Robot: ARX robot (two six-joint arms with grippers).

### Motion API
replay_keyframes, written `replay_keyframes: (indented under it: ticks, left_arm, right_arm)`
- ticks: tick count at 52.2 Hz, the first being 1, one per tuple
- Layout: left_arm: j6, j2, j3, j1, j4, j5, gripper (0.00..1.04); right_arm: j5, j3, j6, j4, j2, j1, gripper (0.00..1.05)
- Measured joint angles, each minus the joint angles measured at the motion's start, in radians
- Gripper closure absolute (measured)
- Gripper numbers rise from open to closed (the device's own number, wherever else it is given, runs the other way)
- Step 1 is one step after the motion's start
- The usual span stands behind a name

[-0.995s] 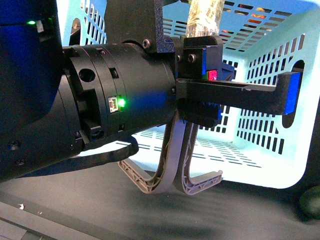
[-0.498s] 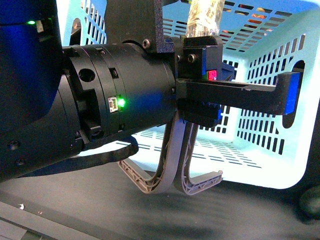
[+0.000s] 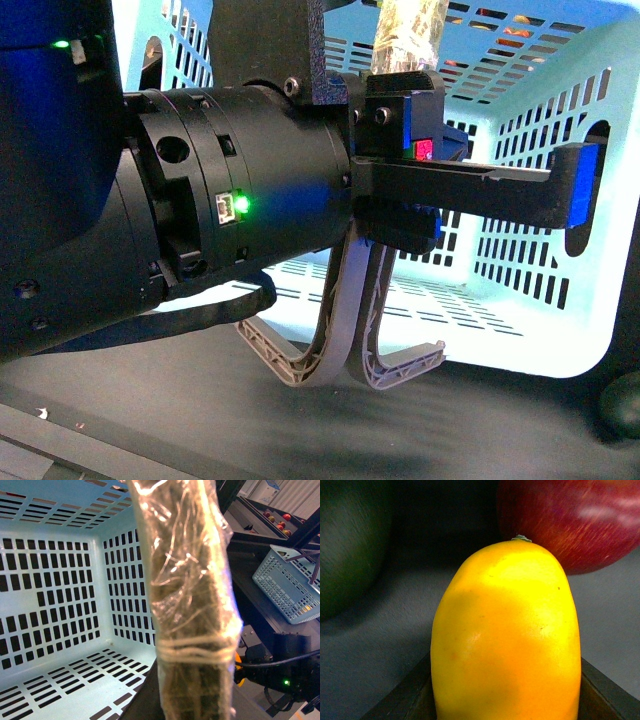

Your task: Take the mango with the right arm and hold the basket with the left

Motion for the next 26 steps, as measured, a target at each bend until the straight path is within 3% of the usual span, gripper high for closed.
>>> replay_keyframes:
  ticks: [14, 26]
  left_arm:
    - [0.000, 0.000, 0.000, 0.000, 0.000, 0.000, 0.97]
    - [0.000, 0.000, 0.000, 0.000, 0.000, 0.000, 0.97]
  right_arm:
    - [-0.075, -0.105, 0.044, -0.133, -0.335, 0.052, 0.47]
    - [-0.142, -0.152, 0.101, -0.362, -0.733, 0.125, 0.47]
